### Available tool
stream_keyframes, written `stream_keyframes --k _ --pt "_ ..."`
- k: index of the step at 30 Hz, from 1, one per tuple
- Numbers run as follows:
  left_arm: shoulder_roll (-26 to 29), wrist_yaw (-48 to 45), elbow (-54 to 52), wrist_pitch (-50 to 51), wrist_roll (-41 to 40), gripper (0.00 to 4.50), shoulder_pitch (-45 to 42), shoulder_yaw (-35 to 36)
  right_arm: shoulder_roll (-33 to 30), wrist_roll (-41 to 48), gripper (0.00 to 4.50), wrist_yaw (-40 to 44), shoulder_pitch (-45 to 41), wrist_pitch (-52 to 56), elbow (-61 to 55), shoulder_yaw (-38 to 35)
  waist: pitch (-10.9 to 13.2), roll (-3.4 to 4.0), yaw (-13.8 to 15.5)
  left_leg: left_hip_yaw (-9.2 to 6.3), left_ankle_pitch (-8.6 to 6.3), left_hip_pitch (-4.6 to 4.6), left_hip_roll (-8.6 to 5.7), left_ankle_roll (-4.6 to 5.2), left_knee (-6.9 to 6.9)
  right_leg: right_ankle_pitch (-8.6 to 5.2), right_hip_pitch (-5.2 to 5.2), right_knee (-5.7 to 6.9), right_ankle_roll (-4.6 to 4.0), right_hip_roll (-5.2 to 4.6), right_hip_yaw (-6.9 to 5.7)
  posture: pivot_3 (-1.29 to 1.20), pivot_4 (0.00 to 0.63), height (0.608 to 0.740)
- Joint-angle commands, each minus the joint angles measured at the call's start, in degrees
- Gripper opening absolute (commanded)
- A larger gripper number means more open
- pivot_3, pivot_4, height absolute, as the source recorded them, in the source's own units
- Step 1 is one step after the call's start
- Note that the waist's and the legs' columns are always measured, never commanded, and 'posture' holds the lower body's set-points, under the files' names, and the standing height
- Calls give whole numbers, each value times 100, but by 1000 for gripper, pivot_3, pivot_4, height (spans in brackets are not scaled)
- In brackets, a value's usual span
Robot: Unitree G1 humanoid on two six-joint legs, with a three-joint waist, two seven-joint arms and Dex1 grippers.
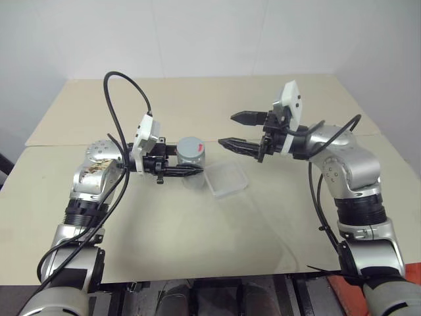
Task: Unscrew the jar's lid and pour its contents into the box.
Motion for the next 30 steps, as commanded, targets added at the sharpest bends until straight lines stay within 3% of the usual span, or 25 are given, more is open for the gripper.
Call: stream_keyframes --k 1,10,19,30 --pt "-76 161 53 -104 35 1956 -181 95 -32 181 4463 86 -79 -70 -480 -184 0 0 4 0 0 0 0 0 0 0 0 0 0 0 0 0 150 740" --pt "-422 431 421 -278 234 1956 -414 38 414 210 4463 -18 -278 67 -948 260 0 0 3 -2 0 0 -1 0 1 0 1 0 0 0 -1 0 150 740" --pt "-442 357 268 -227 128 1956 -369 91 920 -436 4463 -249 -727 -219 -105 666 0 0 10 -2 0 -1 -2 0 1 0 -1 2 0 0 -3 0 150 740" --pt "-362 300 154 -196 90 1956 -275 143 839 -601 4463 -23 -762 -356 326 538 0 0 -13 -2 0 0 -2 -1 1 0 -1 2 0 0 -4 0 150 740"
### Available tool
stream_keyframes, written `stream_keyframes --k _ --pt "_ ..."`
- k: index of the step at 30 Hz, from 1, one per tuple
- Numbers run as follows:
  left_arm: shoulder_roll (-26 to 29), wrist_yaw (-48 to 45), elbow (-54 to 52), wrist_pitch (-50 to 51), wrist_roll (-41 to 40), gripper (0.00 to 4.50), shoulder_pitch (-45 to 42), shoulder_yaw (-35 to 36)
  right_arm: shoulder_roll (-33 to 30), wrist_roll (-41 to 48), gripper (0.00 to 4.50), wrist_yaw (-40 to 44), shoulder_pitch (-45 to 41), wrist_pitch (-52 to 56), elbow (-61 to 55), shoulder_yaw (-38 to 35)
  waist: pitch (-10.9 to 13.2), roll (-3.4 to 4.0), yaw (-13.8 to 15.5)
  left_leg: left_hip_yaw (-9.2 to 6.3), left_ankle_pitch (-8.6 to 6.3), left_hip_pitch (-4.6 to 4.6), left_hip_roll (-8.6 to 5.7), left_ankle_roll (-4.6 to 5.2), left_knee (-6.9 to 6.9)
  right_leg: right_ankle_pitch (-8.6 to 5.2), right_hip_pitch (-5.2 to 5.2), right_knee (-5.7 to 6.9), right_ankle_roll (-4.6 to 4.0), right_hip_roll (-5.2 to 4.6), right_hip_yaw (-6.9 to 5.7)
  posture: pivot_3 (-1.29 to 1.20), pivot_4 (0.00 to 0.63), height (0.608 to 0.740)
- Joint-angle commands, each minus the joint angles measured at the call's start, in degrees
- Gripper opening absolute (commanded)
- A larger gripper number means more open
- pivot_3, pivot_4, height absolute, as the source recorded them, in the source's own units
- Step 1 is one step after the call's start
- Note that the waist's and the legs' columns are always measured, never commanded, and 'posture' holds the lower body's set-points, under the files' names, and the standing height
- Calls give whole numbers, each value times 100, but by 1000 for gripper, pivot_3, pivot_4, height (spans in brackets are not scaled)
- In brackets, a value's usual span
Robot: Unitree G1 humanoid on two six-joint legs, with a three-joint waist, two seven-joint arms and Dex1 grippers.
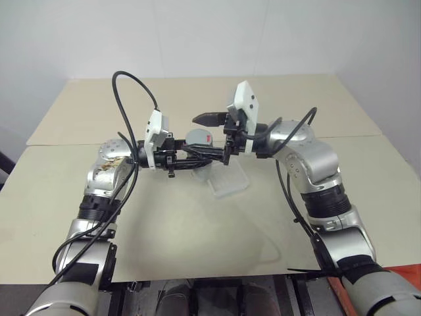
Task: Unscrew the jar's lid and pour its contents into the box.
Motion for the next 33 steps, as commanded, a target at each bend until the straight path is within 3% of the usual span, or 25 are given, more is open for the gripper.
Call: stream_keyframes --k 1,24,33 --pt "98 -87 -284 -23 -135 1956 -9 132 -148 -34 4463 48 -90 -180 -5 -242 0 0 0 0 0 0 0 0 0 0 0 0 0 0 0 0 150 740" --pt "268 -185 -513 74 -168 1956 143 204 -692 358 4463 463 280 -237 28 -827 0 0 11 2 0 0 1 0 0 0 0 -1 0 0 1 0 150 740" --pt "80 -76 -254 10 -76 1956 -18 99 -400 549 4463 406 161 -113 -505 -686 0 0 14 1 0 0 1 0 0 0 1 0 0 0 1 0 150 740"
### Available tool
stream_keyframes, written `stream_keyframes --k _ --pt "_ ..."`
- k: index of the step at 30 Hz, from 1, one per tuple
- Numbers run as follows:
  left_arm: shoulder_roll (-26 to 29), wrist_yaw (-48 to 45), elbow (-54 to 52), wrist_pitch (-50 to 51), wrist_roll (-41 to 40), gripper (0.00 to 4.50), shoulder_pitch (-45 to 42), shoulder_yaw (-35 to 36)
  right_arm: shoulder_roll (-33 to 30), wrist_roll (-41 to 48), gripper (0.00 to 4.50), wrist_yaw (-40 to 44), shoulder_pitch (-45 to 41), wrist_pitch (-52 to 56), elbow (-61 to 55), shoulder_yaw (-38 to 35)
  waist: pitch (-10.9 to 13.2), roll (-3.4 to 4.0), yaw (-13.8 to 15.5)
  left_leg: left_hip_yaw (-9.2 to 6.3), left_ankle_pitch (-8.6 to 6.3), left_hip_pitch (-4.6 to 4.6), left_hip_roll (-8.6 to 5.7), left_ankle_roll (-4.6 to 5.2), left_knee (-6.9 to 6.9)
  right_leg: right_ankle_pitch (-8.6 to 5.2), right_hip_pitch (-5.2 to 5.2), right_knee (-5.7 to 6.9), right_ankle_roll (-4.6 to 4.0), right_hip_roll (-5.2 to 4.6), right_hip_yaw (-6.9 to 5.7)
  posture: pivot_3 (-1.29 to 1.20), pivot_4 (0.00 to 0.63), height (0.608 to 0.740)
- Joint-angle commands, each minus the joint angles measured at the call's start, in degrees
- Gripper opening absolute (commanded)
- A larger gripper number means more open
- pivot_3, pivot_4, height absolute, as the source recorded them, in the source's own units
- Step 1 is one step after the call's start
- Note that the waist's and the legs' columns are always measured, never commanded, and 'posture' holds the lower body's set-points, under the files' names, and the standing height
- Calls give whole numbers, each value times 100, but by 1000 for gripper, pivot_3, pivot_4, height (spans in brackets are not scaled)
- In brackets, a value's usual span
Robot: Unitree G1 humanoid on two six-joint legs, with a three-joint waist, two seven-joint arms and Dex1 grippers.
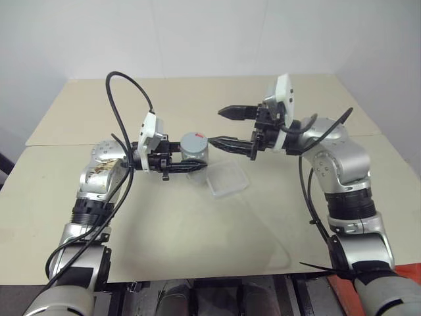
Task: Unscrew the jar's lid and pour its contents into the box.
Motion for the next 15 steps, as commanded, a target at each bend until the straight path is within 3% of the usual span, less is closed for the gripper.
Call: stream_keyframes --k 1,7,15 --pt "-79 9 15 -66 -49 1956 -220 16 166 -23 4463 -93 -183 -50 -223 130 0 0 0 0 0 0 0 0 0 0 0 0 0 0 0 0 150 740" --pt "-173 -6 135 -94 4 1956 -336 -2 442 -404 4463 -189 -280 -238 -51 519 0 0 -7 0 0 0 -1 0 0 0 0 0 0 0 0 0 150 740" --pt "-140 -42 100 -101 -2 1956 -317 11 709 -612 4463 -368 -485 -316 309 521 0 0 -9 -1 0 0 -1 0 0 0 0 1 0 0 -1 0 150 740"
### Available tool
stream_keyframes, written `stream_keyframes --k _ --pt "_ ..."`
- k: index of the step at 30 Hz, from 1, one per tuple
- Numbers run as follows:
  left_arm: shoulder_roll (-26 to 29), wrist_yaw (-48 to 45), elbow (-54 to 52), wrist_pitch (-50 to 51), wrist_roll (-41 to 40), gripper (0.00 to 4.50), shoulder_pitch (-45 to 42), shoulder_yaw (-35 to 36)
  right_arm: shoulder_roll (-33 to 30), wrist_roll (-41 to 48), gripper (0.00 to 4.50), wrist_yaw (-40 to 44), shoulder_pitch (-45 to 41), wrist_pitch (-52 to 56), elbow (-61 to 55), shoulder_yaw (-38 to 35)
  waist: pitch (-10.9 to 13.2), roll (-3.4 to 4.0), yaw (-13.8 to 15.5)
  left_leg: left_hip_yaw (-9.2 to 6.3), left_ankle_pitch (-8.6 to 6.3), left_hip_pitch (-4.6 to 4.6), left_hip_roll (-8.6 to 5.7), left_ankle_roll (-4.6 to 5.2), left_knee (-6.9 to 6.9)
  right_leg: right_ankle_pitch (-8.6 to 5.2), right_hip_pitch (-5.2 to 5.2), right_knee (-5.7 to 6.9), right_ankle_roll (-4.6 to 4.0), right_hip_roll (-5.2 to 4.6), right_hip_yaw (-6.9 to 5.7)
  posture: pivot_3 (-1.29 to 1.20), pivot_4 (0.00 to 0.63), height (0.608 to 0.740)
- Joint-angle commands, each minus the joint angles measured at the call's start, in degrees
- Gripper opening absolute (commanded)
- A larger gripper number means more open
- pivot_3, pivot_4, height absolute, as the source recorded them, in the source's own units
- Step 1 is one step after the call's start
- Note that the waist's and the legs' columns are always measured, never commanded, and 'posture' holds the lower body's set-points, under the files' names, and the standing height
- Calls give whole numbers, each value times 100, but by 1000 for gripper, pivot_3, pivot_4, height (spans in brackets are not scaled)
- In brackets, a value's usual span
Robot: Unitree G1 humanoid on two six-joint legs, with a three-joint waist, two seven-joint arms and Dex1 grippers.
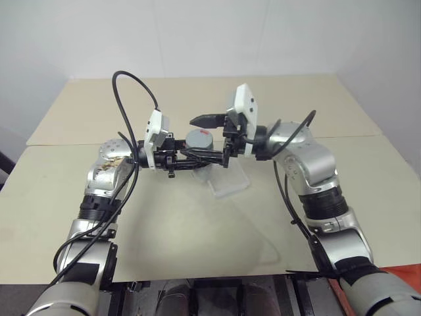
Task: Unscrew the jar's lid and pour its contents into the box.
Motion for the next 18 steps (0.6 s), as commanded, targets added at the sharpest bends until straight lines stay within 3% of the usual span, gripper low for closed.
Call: stream_keyframes --k 1,18 --pt "52 -41 -133 -77 -38 1956 -120 41 10 -9 4463 -61 -162 -180 -8 -166 0 0 4 0 0 0 0 0 0 0 0 0 0 0 -1 0 150 740" --pt "219 -91 -290 25 -110 1956 1 73 -585 89 4463 49 68 -195 50 -487 0 0 -4 0 0 0 1 -1 0 0 0 0 0 0 -1 0 150 740"
